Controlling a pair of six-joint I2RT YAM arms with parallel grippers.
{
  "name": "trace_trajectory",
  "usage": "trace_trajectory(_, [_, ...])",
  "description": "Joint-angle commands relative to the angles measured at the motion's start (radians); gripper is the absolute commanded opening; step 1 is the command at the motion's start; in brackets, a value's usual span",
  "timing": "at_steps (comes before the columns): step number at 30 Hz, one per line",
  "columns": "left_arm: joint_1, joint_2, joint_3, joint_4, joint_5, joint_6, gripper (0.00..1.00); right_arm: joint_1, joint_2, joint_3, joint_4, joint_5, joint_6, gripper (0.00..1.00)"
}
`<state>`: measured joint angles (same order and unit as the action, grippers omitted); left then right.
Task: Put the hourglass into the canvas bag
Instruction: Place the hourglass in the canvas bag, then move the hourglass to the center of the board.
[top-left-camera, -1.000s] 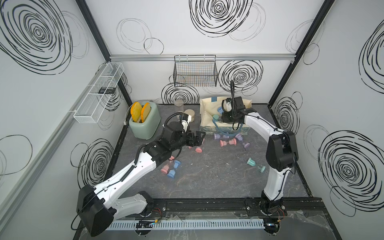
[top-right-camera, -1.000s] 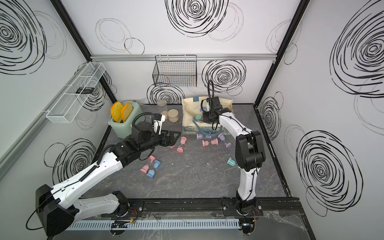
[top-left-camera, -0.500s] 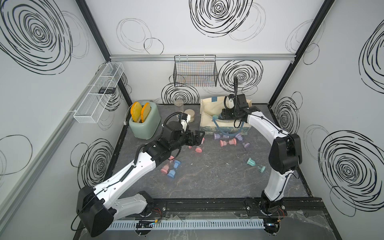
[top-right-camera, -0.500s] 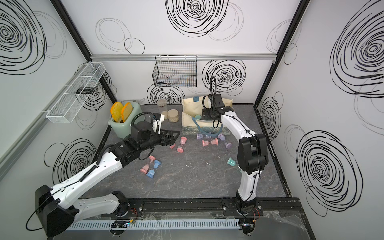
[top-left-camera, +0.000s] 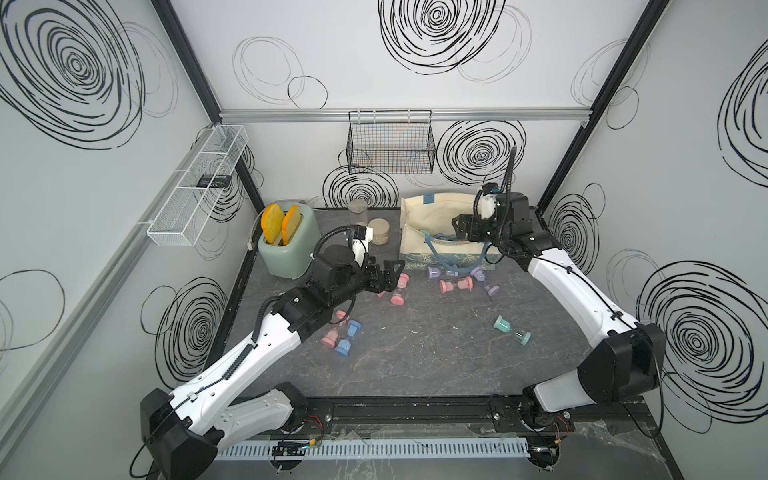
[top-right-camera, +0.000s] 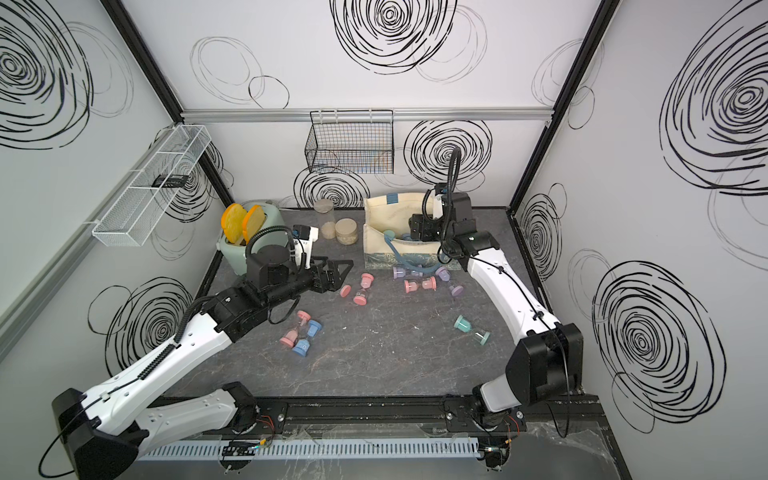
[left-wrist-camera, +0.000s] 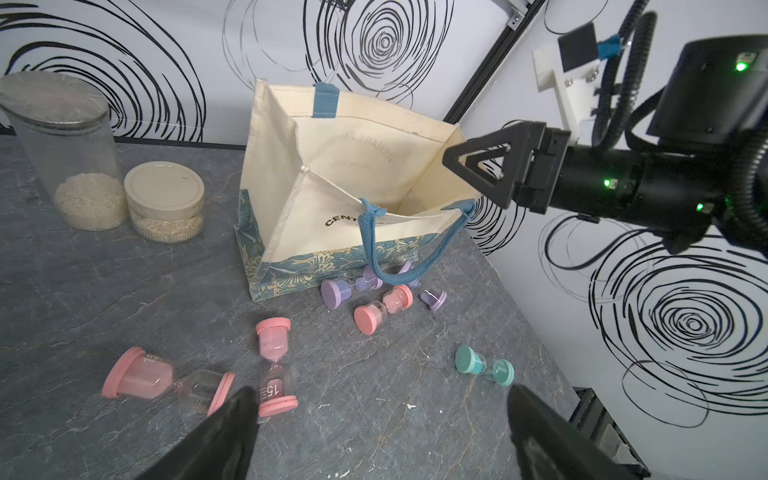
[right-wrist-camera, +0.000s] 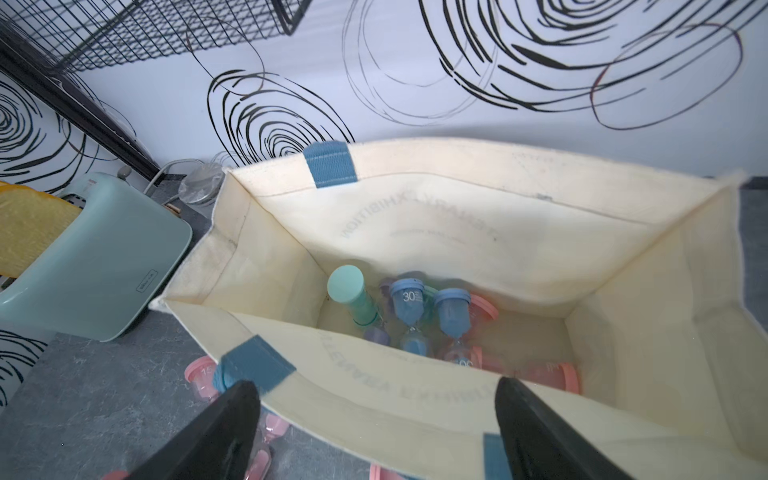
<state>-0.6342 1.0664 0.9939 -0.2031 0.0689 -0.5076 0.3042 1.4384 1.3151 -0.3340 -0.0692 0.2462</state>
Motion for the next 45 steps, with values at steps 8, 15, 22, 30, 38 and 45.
trace_trajectory(8, [-0.032,-0.05,-0.053,0.001,-0.01,0.004,0.96,-0.019,-0.268,-0.25,-0.116,0.114,0.147,0.97])
trace_trajectory(15, [-0.06,-0.059,-0.082,0.007,-0.001,0.005,0.96,-0.05,-0.381,-0.405,-0.214,0.144,0.265,0.97])
trace_trajectory(22, [-0.097,-0.058,-0.103,0.023,0.011,0.003,0.96,-0.049,-0.427,-0.53,-0.291,0.199,0.506,0.97])
trace_trajectory(30, [-0.107,-0.054,-0.12,0.057,0.03,0.001,0.96,-0.05,-0.432,-0.615,-0.371,0.321,0.789,0.97])
trace_trajectory(38, [-0.111,-0.055,-0.12,0.062,0.055,0.007,0.96,-0.097,-0.459,-0.66,-0.476,0.413,0.974,0.97])
trace_trajectory(45, [-0.114,-0.056,-0.126,0.067,0.066,0.012,0.96,-0.192,-0.466,-0.745,-0.443,0.346,0.953,0.97])
